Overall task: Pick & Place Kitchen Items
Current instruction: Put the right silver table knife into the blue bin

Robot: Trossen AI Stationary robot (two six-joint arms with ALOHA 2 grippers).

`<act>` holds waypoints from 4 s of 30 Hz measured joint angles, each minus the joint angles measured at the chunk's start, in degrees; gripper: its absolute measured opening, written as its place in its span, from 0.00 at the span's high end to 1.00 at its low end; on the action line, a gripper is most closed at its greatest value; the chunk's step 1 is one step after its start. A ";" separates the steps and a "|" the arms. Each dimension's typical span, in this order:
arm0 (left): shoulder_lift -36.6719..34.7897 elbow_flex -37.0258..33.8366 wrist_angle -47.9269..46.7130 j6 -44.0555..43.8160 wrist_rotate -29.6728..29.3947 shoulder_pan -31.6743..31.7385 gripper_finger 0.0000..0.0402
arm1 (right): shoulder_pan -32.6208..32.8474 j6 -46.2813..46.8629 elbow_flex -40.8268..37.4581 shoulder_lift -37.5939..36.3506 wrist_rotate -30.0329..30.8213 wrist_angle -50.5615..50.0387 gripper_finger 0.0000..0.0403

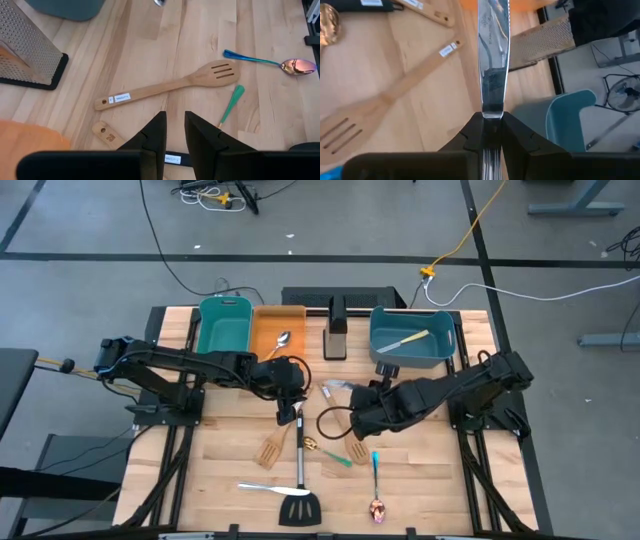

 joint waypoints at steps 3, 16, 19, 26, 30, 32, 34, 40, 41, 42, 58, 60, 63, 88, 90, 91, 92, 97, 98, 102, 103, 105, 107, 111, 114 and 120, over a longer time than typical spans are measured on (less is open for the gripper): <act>-0.01 0.00 0.12 0.07 -0.01 -0.02 0.82 | -0.88 -0.04 0.00 -0.04 0.90 -1.14 0.88; 0.00 0.00 0.09 0.22 0.00 -0.01 0.82 | -4.48 -1.29 0.00 -3.66 2.49 -3.12 0.88; -0.01 0.00 0.08 0.20 -0.02 0.00 0.82 | -5.18 -1.75 0.00 -4.78 3.15 -3.28 0.88; -0.01 0.00 0.08 1.34 -0.02 0.01 0.82 | -5.91 -2.62 0.00 -7.68 4.37 -3.21 0.88; 0.01 0.00 0.10 1.52 -0.02 0.00 0.82 | -5.95 -2.82 0.00 -8.62 4.89 -3.21 0.88; 0.01 0.00 0.08 1.53 -0.02 -0.02 0.82 | -5.95 -2.82 0.00 -8.94 4.93 -3.21 0.88; 0.00 0.00 0.09 1.66 -0.02 0.00 0.82 | -5.95 -2.93 0.00 -9.17 5.36 -3.25 0.88; 0.01 0.00 0.10 1.66 -0.02 0.01 0.82 | -6.63 -3.06 -0.02 -9.42 6.53 -3.54 0.88; 0.01 0.00 0.10 1.66 -0.02 0.00 0.82 | -6.82 -3.24 -0.02 -9.42 6.82 -3.60 0.88; 0.01 0.00 0.10 1.66 -0.02 0.01 0.82 | -6.98 -3.40 -0.02 -9.40 7.26 -3.58 0.88; 0.01 0.00 0.71 2.11 -0.01 -0.06 0.82 | -9.29 -4.35 -0.09 -12.05 7.91 -3.80 0.88; 0.01 0.00 1.26 3.19 -0.25 -0.06 0.82 | -9.93 -4.59 -0.09 -12.46 7.90 -3.91 0.88; 0.01 0.00 2.43 5.33 -2.32 -0.08 0.82 | -11.18 -5.79 -0.71 -13.41 7.99 -3.54 0.88; 0.16 0.00 15.50 16.40 -19.96 8.87 0.82 | -45.87 -28.92 -16.06 -30.28 -14.62 11.57 0.88; 0.20 0.00 15.48 15.85 -19.96 9.64 0.82 | -47.59 -30.63 -16.06 -29.99 -14.62 10.86 0.88; 0.20 0.00 15.49 15.72 -19.96 10.01 0.82 | -48.45 -31.29 -16.06 -29.65 -14.63 10.67 0.88; 0.20 0.00 15.51 15.68 -19.94 10.34 0.82 | -49.24 -31.80 -16.06 -29.22 -14.63 10.76 0.88; 0.20 0.00 15.49 14.42 -19.98 11.00 0.82 | -52.93 -35.29 -16.05 -27.01 -14.64 11.04 0.88; 0.20 -0.02 15.47 14.32 -19.95 11.00 0.82 | -53.49 -36.49 -16.08 -26.44 -14.62 11.15 0.88; 0.20 0.00 15.45 14.43 -19.89 10.92 0.82 | -55.81 -40.14 -19.48 -25.90 -14.66 14.54 0.88; 0.20 -0.01 15.46 14.43 -19.89 10.93 0.82 | -56.46 -40.41 -20.86 -25.90 -15.46 15.36 0.88; 0.20 0.00 15.42 14.43 -19.91 10.96 0.82 | -57.75 -40.58 -23.64 -25.90 -16.17 15.32 0.88; 0.20 0.00 15.40 14.40 -19.93 10.96 0.82 | -58.55 -41.27 -26.15 -25.90 -16.15 15.32 0.88; 0.20 0.00 15.36 14.43 -19.91 10.85 0.82 | -59.08 -42.30 -29.78 -25.90 -16.39 16.53 0.88; 0.20 0.00 15.00 14.43 -19.91 10.81 0.82 | -59.33 -42.68 -31.31 -25.90 -18.19 18.93 0.88; 0.20 0.00 14.96 14.43 -19.91 10.85 0.82 | -59.48 -45.65 -33.19 -25.90 -19.60 24.18 0.88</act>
